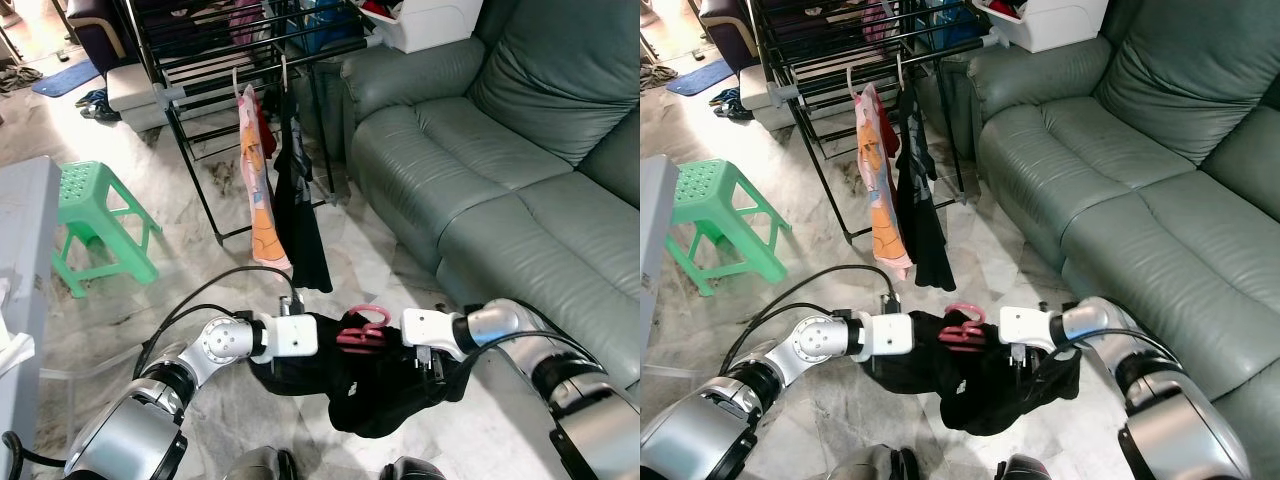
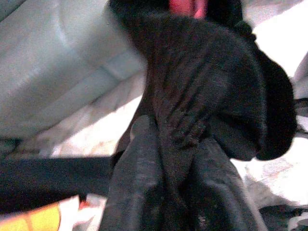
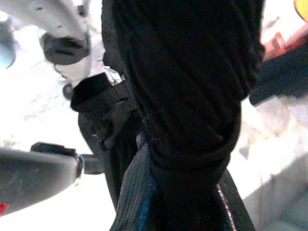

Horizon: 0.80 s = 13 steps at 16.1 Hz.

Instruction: Hang hanger

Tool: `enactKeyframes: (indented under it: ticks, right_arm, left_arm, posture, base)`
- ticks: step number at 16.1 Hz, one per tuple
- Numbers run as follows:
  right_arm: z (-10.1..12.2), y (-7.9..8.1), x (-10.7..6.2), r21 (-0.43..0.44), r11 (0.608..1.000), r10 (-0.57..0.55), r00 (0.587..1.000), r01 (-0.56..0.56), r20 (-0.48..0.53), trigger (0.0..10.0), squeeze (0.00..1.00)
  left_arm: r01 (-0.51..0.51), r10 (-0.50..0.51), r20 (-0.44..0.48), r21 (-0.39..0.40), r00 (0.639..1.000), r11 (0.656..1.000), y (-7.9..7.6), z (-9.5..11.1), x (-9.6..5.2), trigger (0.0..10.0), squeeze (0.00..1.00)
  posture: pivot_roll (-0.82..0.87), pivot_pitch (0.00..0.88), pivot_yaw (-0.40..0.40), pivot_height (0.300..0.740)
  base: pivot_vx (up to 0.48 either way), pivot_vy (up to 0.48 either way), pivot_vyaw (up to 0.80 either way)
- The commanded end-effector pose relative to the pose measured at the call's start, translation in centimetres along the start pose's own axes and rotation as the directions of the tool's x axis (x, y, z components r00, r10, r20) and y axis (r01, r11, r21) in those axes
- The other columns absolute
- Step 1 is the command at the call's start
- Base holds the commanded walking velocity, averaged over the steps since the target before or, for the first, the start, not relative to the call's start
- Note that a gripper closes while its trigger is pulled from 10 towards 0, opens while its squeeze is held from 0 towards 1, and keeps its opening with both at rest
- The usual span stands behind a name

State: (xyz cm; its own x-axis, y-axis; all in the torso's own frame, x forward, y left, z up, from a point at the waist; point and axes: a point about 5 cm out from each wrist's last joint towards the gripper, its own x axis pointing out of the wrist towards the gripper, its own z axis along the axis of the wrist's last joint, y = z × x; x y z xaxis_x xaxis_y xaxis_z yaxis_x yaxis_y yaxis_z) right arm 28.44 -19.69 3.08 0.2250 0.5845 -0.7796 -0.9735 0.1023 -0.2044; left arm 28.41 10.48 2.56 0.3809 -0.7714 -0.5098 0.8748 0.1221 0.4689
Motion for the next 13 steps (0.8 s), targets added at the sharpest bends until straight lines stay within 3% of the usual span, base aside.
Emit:
enactKeyframes:
  ticks: [1,6,7,8,10,11,12,13]
  right_arm:
    - [-0.1,-0.3,0.2,0.094,0.991,-0.096,0.995,0.092,0.032,0.0,0.0]
    - [-1.4,1.7,1.7,0.179,0.975,-0.13,0.991,0.133,-0.029,0.0,0.0]
    - [-1.6,1.3,2.1,0.284,0.925,-0.244,0.967,0.254,-0.071,0.0,0.0]
    - [-1.6,1.1,2.1,0.315,0.906,-0.273,0.959,0.284,-0.079,0.0,0.0]
    - [-1.7,0.3,2.1,0.456,0.791,-0.41,0.907,0.408,-0.1,0.0,0.0]
    - [-1.8,-0.5,1.5,0.542,0.662,-0.541,0.831,0.517,-0.132,0.0,0.0]
    - [-2.0,-0.9,1.0,0.607,0.543,-0.636,0.756,0.58,-0.153,0.0,0.0]
    - [-2.3,-0.7,0.8,0.642,0.468,-0.683,0.71,0.608,-0.174,0.0,0.0]
  left_arm:
    - [-0.055,0.055,-0.021,-0.01,0.998,0.998,0.6,-0.4,-0.4,10.0,1.0]
    - [-0.201,0.202,-0.017,0.033,0.979,0.979,1.6,-0.3,-0.7,10.0,1.0]
    - [-0.345,0.338,-0.073,-0.118,0.938,0.931,2.6,-1.1,-1.1,10.0,1.0]
    - [-0.379,0.369,-0.089,-0.153,0.925,0.913,2.7,-1.3,-1.3,10.0,1.0]
    - [-0.531,0.49,-0.204,-0.361,0.847,0.767,3.1,-2.8,-2.1,10.0,1.0]
    - [-0.614,0.56,-0.265,-0.447,0.785,0.65,3.6,-3.6,-2.9,10.0,1.0]
    - [-0.659,0.609,-0.289,-0.497,0.739,0.565,3.8,-4.0,-3.5,10.0,1.0]
    - [-0.677,0.632,-0.295,-0.511,0.716,0.529,3.8,-4.3,-4.0,10.0,1.0]
  posture:
    - [-0.14,0.0,0.092,0.74]
    - [-0.14,0.0,0.099,0.74]
    - [-0.14,0.0,0.099,0.74]
    - [-0.14,0.0,0.099,0.74]
    - [-0.13,0.0,0.087,0.74]
    - [-0.13,0.0,0.077,0.74]
    - [-0.12,0.0,0.073,0.74]
    - [-0.12,0.0,0.074,0.74]
  base:
    - [0.0,0.0,0.0]
    - [0.0,0.0,0.0]
    - [0.0,0.0,0.0]
    - [0.0,0.0,0.0]
    - [0.0,0.0,0.0]
    - [0.0,0.0,0.0]
    - [0.0,0.0,0.0]
    - [0.0,0.0,0.0]
